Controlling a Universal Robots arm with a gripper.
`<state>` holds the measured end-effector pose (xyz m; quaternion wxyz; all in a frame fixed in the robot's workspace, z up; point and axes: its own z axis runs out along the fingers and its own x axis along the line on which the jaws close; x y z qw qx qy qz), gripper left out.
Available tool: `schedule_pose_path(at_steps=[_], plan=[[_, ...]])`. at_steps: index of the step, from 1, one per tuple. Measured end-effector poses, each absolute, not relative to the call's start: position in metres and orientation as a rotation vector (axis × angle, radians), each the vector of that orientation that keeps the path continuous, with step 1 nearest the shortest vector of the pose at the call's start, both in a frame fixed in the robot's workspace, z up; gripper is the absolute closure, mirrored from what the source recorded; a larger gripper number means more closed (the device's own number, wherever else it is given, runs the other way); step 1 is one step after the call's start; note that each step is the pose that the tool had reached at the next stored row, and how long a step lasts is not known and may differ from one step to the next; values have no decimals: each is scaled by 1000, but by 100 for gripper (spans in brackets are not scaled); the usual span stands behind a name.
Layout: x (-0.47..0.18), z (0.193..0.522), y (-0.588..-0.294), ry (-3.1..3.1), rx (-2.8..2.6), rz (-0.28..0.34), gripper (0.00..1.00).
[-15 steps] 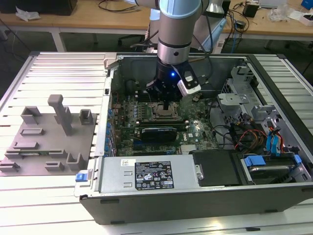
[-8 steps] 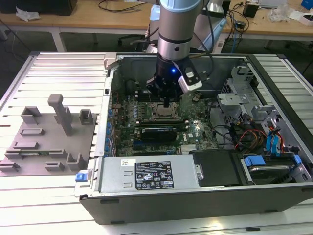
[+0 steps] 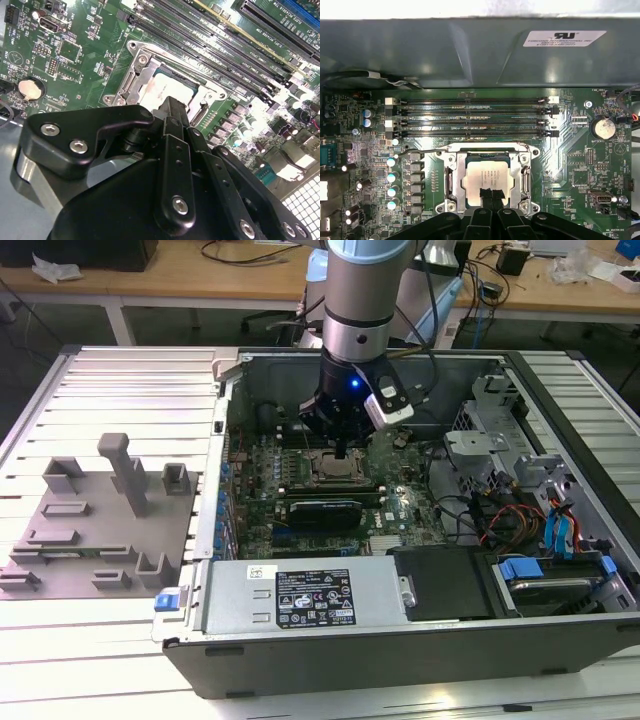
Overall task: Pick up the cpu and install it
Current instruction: 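Install the first cpu locking lever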
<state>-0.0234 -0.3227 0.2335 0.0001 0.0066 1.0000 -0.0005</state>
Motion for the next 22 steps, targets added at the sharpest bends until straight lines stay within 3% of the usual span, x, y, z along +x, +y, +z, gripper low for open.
schedule_pose_path(at_steps=[22], plan=[[-23,253,-323,3141,21,-1,89]])
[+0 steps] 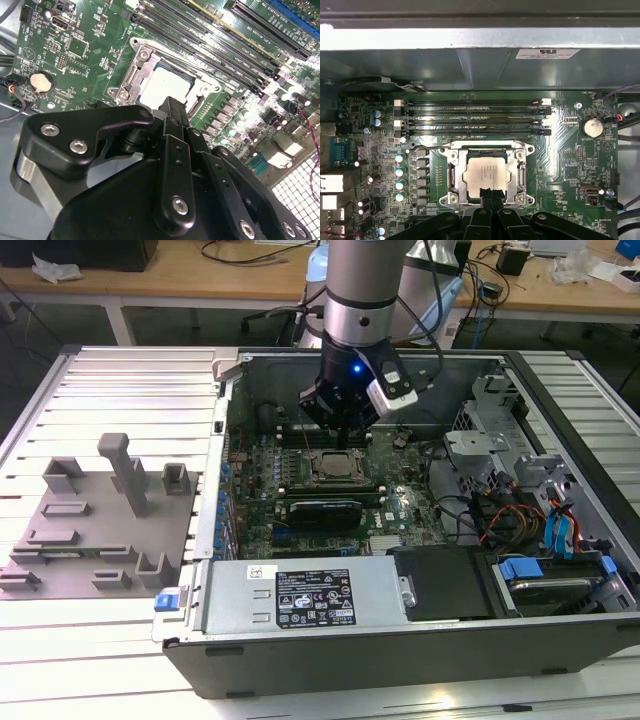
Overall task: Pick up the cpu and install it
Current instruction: 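Install the first cpu locking lever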
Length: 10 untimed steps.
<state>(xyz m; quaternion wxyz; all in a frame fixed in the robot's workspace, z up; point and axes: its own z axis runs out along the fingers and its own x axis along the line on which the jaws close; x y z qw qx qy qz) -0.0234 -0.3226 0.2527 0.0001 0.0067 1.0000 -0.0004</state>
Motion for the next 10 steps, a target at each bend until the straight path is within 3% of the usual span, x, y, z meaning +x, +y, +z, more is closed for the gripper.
schedule_pose_path(at_steps=[10], plan=[[-31,253,-323,3141,21,-2,89]])
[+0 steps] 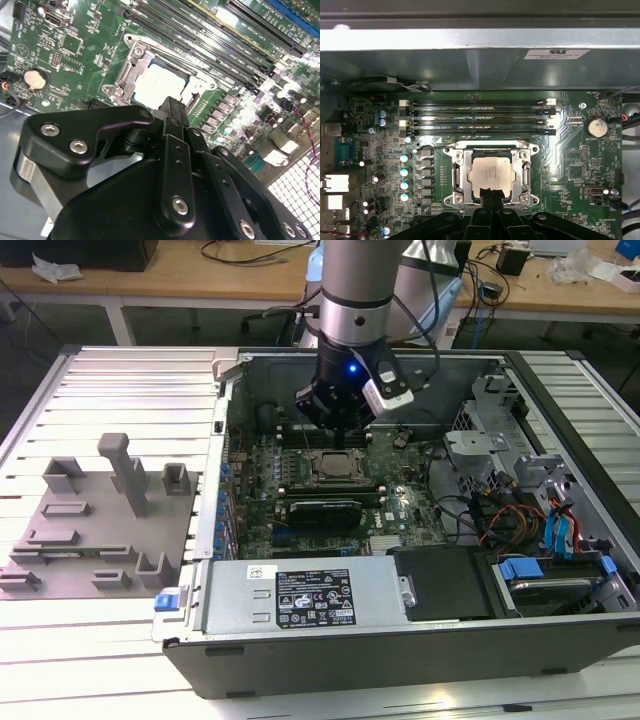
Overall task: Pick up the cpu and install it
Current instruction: 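Install the first cpu locking lever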
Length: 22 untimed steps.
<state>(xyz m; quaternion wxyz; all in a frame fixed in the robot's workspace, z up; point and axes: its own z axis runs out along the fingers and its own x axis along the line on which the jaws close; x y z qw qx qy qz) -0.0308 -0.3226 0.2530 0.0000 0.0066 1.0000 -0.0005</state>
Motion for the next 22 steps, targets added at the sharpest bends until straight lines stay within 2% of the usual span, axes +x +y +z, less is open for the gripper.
schedule_pose_path(at_steps=[14,22], plan=[[-73,253,-323,3141,21,-2,89],[-76,254,-323,3142,21,-2,89]])
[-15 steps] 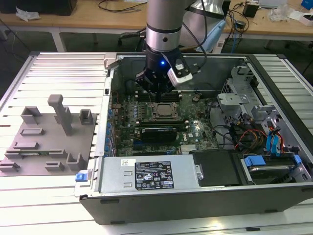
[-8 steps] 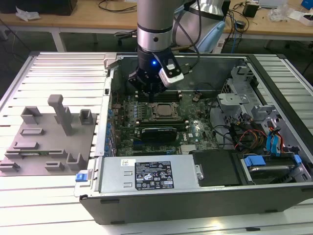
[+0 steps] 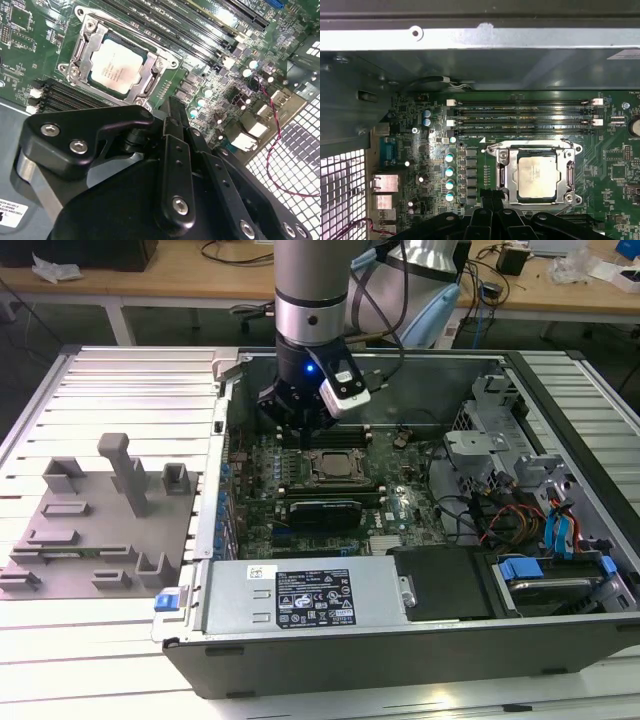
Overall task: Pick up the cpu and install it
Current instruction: 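Install the first cpu locking lever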
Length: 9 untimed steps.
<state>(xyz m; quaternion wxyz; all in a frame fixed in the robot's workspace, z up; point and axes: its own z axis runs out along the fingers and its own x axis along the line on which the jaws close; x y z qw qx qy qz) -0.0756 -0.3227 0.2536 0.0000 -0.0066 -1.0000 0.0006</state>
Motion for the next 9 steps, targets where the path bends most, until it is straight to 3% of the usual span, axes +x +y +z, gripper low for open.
schedule_pose_path(at_steps=[9], plan=[[-80,260,-323,-3144,-21,2,89]])
